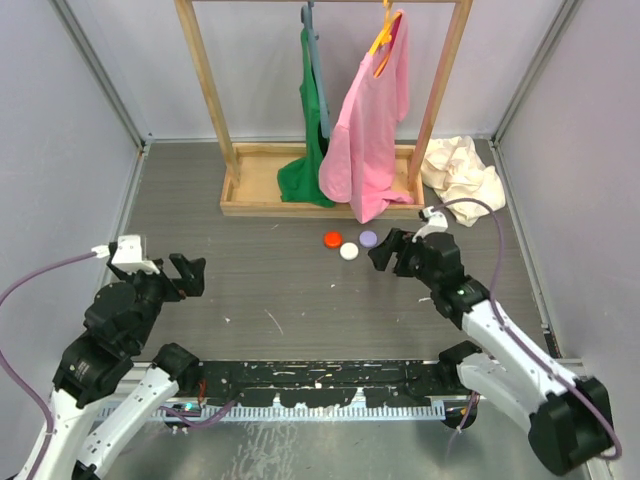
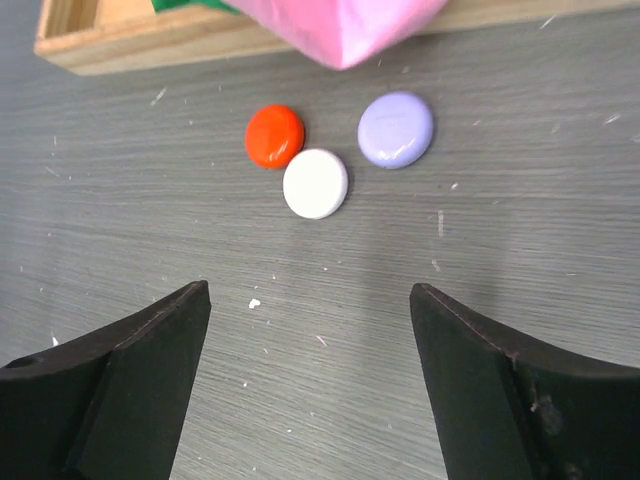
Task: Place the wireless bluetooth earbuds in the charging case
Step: Place the charging case at the center of the board, then reset both arms
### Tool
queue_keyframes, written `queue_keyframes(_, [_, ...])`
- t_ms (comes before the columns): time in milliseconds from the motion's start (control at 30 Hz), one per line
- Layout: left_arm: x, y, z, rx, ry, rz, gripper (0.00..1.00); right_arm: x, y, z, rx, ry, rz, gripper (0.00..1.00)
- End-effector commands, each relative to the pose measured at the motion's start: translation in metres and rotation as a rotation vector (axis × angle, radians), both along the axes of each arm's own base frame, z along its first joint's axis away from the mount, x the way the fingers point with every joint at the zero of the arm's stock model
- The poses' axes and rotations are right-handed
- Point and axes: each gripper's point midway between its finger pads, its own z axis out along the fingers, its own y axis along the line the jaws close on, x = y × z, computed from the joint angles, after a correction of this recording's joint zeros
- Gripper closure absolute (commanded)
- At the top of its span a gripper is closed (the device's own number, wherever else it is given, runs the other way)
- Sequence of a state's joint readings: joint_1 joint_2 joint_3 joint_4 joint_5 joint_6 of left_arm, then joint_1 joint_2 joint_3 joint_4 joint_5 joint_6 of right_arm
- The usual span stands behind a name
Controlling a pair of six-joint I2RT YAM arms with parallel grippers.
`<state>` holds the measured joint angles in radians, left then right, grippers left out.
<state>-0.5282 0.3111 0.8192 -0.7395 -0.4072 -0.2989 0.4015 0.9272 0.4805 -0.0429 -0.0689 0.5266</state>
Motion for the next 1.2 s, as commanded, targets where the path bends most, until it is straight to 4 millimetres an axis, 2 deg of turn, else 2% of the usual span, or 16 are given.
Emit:
queue_keyframes(0, [-0.005,0.007,0.012,-0.061,-0.049,0.032,0.02,-0.011,-0.032,0.043,-0.060,-0.143,-0.093,0.06])
queue_keyframes(33, [-0.008,0.007,0.012,-0.071,-0.054,0.030,0.02,-0.014,-0.038,0.053,-0.060,-0.177,-0.108,0.01])
queue_keyframes(67, [-0.010,0.007,0.012,-0.081,-0.054,0.028,0.02,-0.017,-0.044,0.063,-0.062,-0.210,-0.129,0.00])
queue_keyframes(267, [-0.022,0.007,0.016,-0.126,-0.063,0.006,0.02,-0.042,-0.087,0.124,-0.106,-0.393,-0.267,0.00])
queue_keyframes(433, [-0.031,0.013,0.018,-0.152,-0.077,0.012,0.02,-0.067,-0.113,0.160,-0.136,-0.486,-0.325,0.00])
queue_keyframes(600, [-0.038,0.017,0.009,-0.163,-0.069,0.016,0.02,-0.088,-0.130,0.189,-0.141,-0.577,-0.363,0.00])
queue_keyframes(667, [-0.040,0.017,0.005,-0.175,-0.072,0.015,0.02,-0.095,-0.135,0.193,-0.143,-0.609,-0.372,0.00])
queue_keyframes(800, [-0.039,0.014,-0.004,-0.194,-0.068,0.011,0.02,-0.099,-0.140,0.187,-0.156,-0.620,-0.385,0.00])
queue_keyframes(1033, [-0.036,0.013,-0.019,-0.177,-0.039,0.017,0.02,-0.096,-0.137,0.175,-0.174,-0.599,-0.365,0.00])
queue_keyframes(1167, [-0.036,0.012,-0.019,-0.182,-0.039,0.016,0.02,-0.094,-0.133,0.173,-0.177,-0.591,-0.345,0.00])
